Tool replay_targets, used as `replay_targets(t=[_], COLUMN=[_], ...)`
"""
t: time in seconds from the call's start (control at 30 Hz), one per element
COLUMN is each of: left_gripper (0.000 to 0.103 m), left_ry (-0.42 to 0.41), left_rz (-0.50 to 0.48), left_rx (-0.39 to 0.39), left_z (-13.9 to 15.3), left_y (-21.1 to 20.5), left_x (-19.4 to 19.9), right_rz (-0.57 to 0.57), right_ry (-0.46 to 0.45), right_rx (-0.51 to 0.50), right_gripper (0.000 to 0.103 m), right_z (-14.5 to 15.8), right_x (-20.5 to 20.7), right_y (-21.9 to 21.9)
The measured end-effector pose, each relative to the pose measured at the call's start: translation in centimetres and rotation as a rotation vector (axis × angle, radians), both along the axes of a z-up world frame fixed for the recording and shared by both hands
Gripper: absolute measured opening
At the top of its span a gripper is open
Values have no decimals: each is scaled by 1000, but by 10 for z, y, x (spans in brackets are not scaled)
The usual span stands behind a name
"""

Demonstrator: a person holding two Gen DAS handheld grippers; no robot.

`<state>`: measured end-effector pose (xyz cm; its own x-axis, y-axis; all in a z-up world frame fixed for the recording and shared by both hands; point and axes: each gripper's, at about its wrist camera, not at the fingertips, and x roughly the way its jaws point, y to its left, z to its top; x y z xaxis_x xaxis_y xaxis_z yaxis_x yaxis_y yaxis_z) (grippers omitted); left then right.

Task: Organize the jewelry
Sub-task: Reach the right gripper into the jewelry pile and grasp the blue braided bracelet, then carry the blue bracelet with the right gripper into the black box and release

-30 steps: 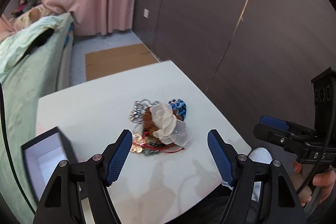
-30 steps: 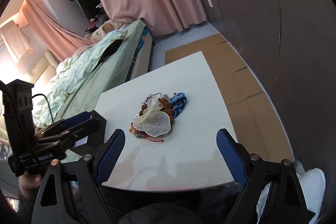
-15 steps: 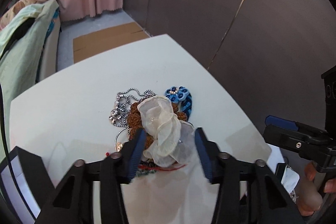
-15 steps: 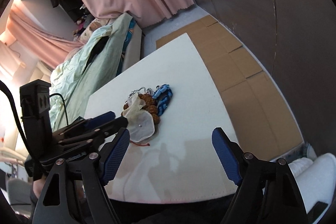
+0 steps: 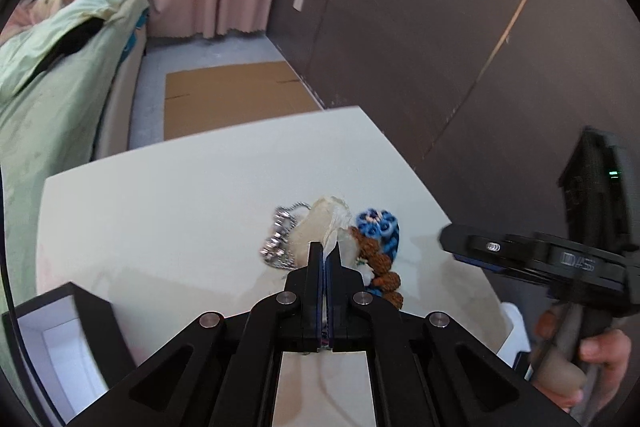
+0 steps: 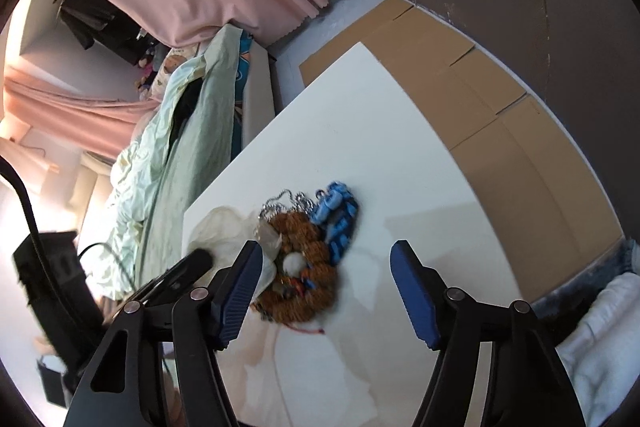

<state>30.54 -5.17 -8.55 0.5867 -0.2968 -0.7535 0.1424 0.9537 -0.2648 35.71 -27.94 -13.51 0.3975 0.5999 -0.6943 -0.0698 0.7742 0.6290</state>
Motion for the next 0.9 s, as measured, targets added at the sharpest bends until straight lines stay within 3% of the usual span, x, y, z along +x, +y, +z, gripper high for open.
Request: replay_targets(t=[0.33,0.5,0.57,0.67,0.9], left_gripper=[0,0,0,0,0], left_ry=[-47,-78,-83,-95,-115], left_rz=[104,160,189,237,307], left_rx=[-14,-22,-28,-27,-43], left_z=[20,31,34,38,41], left_y=[30,43,51,64,92], left_x=[-13,-28,-36,-47,-71], right_rz=[-11,-51,-52,-56,-52], right_ry=[59,117,130,117,37], right_rx=[-101,-144,-145,-131,-104], right_gripper=[64,41,22,11,11], right_z=[-13,-23,-24,-20,9], right_x=[36,44,48,47,29], right_y=[43,49,48,45,39])
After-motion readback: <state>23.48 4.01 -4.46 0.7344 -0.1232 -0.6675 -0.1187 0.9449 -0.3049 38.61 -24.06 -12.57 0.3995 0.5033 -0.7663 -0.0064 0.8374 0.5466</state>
